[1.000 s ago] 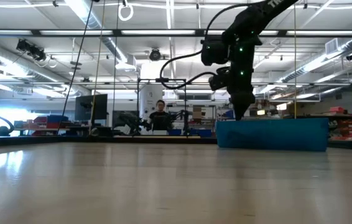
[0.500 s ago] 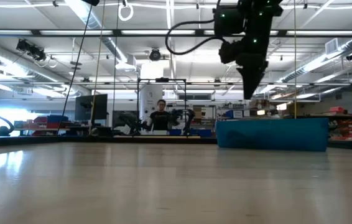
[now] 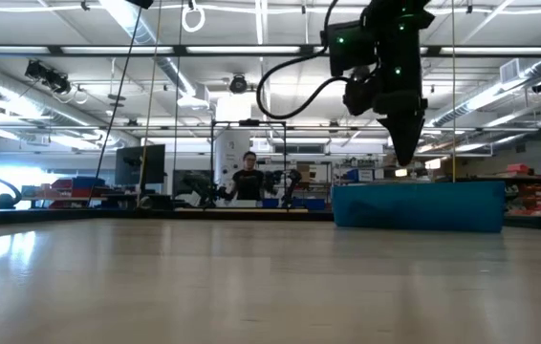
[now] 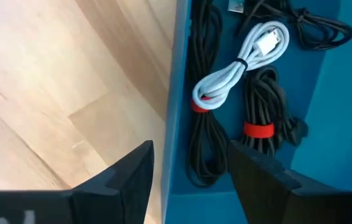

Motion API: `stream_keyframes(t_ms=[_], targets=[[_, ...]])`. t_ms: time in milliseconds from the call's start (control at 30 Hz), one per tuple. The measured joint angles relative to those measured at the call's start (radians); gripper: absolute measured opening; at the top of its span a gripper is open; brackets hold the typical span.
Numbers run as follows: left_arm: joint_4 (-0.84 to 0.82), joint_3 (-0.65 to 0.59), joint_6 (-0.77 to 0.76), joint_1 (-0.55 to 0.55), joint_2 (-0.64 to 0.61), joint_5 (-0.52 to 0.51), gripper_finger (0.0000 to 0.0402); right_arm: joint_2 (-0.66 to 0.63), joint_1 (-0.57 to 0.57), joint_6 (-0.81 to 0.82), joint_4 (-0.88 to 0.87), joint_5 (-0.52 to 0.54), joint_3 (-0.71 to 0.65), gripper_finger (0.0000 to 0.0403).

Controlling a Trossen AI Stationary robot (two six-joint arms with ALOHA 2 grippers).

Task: Pick and place USB-C Cables
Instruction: Move the blue bin to the center of the table

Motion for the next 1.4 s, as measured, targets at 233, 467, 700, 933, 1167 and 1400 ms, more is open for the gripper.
stream_keyframes(t_ms=[233,467,700,933,1167,1400], targets=[[-0.005,0.0,0.0,-0.006,0.0,0.0,0.0172,0.044,0.0,-0.011,0.023,-0.028,-0.001,0.0191],[-0.007,0.0,-0.025,-0.024,0.0,0.0,0.0172,0.111,0.0,-0.023,0.016,-0.034,-0.001,0.0181],[-0.012,0.0,-0.03,-0.034,0.0,0.0,0.0172,0.127,0.003,-0.033,0.021,-0.034,-0.001,0.0156],[-0.012,0.0,-0.032,-0.034,0.0,0.0,0.0172,0.126,0.004,-0.039,0.022,-0.034,-0.001,0.0104],[-0.012,0.0,-0.034,-0.034,0.0,0.0,0.0172,0.127,0.003,-0.033,0.022,-0.04,-0.001,0.0061],[-0.012,0.0,-0.034,-0.034,0.0,0.0,0.0172,0.137,-0.009,-0.036,0.033,-0.047,-0.01,0.0056]])
